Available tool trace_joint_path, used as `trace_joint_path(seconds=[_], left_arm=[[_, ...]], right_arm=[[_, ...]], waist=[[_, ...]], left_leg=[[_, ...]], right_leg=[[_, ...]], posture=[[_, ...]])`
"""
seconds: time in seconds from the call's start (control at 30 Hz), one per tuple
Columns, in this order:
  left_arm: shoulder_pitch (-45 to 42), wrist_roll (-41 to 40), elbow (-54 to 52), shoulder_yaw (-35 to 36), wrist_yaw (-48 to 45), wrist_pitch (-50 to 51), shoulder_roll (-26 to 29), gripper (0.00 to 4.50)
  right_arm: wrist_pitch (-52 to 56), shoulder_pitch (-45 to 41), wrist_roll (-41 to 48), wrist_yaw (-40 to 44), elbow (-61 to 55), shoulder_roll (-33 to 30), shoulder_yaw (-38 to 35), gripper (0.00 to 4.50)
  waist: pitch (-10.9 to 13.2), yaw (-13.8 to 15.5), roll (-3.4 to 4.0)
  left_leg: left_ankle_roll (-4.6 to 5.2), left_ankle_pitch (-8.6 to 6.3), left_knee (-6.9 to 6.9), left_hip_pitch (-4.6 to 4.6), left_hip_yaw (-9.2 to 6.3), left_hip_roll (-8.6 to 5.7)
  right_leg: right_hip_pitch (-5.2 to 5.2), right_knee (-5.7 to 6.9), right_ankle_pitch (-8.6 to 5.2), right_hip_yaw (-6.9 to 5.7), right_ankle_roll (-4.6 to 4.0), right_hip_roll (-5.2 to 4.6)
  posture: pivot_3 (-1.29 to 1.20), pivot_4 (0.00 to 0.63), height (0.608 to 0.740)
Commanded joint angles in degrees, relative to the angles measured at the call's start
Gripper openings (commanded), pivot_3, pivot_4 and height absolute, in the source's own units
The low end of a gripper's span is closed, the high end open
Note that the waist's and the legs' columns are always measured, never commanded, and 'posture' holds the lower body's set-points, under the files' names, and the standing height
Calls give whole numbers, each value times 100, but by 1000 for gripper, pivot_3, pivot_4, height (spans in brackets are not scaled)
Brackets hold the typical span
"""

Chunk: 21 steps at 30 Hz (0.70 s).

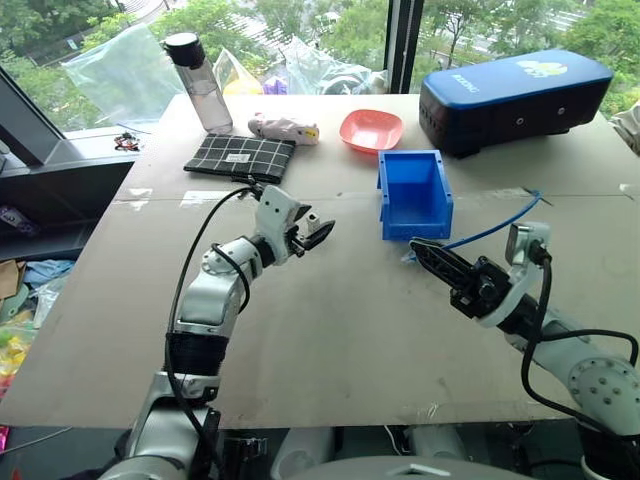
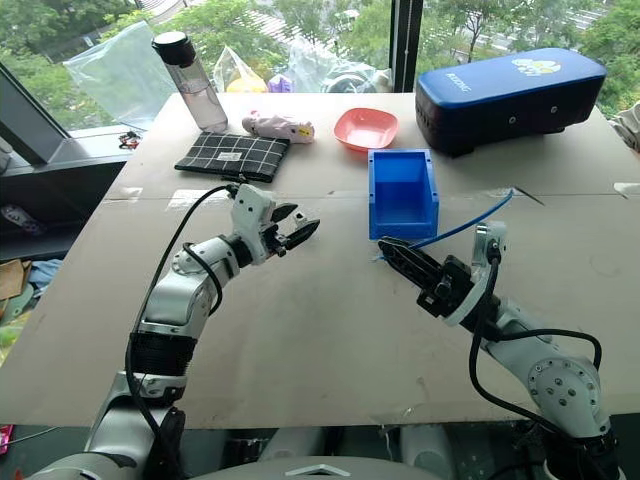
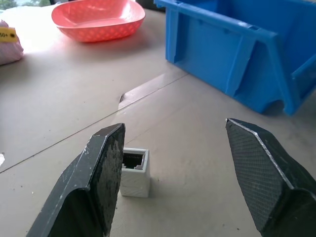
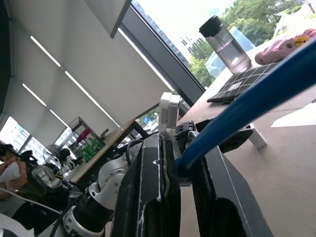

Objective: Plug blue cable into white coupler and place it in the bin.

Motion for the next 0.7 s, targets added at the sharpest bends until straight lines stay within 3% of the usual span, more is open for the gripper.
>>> trace_joint_path(seconds=[0.03, 0.5, 0.63, 0.7], left_arm=[[-313, 191, 457, 76, 116, -465, -13, 3264], [-920, 298, 1812, 45, -395, -952, 6, 3264], [-1023, 351, 2114, -4, -591, -1072, 36, 2273], [-1054, 364, 2196, -29, -711, -1131, 58, 1398]], right_arm=[[-135, 86, -34, 6, -358, 14, -86, 0], [-287, 207, -112, -220, -544, 100, -99, 0], [-300, 213, -90, -251, -591, 84, -122, 0], [-297, 227, -88, -266, -618, 64, -130, 0]], waist=[[0, 14, 0], [-1, 16, -4], [-2, 20, -4], [-2, 16, -4]], left_leg=[[0, 0, 0, 0, 1, -1], [0, 0, 3, -2, 0, -4], [1, 0, 3, -3, 0, -4], [1, 0, 3, -3, 0, -4]], right_leg=[[0, 0, 0, -1, 0, -1], [0, 2, 0, -2, 1, -3], [1, 2, 0, -3, 1, -3], [1, 2, 0, -3, 1, -3]], posture=[[0, 150, 740], [0, 150, 740], [0, 150, 740], [0, 150, 740]])
